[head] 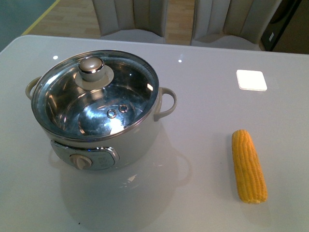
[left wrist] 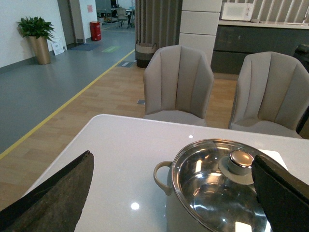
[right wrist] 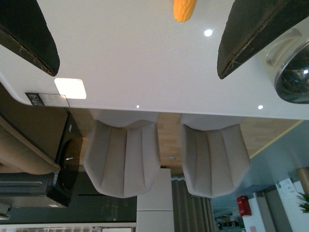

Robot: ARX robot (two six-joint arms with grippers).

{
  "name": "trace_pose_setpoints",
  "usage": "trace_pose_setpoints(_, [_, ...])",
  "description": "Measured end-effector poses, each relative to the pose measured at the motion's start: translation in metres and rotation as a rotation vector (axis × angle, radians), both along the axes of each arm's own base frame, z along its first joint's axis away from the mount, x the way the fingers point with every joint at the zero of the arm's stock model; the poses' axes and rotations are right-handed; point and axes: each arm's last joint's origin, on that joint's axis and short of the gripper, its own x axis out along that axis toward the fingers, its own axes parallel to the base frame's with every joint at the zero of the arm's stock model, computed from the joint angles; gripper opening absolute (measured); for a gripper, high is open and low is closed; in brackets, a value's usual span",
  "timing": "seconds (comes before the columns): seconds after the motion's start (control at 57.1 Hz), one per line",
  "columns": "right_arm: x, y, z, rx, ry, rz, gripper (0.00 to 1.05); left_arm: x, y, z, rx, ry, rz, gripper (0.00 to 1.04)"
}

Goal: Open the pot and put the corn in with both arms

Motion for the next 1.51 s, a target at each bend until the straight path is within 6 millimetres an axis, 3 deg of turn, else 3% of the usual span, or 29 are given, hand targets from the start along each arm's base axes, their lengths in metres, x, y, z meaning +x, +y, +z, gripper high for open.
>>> trace_pose_setpoints(1.138, [0.0, 0.0, 0.0, 0.0, 0.0, 0.0, 0.96, 0.0, 0.0, 0.0, 0.0, 0.0, 0.0, 0.98])
trace_pose_setpoints(1.26, [0.0, 0.0, 0.0, 0.0, -0.001, 0.001, 0.96, 0.001, -0.001, -0.005, -0.101, 0.414, 0.043, 0.98])
trace_pose_setpoints(1.365, [0.0, 0.0, 0.0, 0.0, -0.001, 0.0, 0.96, 0.004, -0.001, -0.011, -0.125, 0.505, 0.049, 0.98])
trace_pose_setpoints(1.505, [0.0, 0.0, 0.0, 0.0, -0.001, 0.0, 0.96, 0.01, -0.002, -0.005, -0.136, 0.516, 0.033, 0.98])
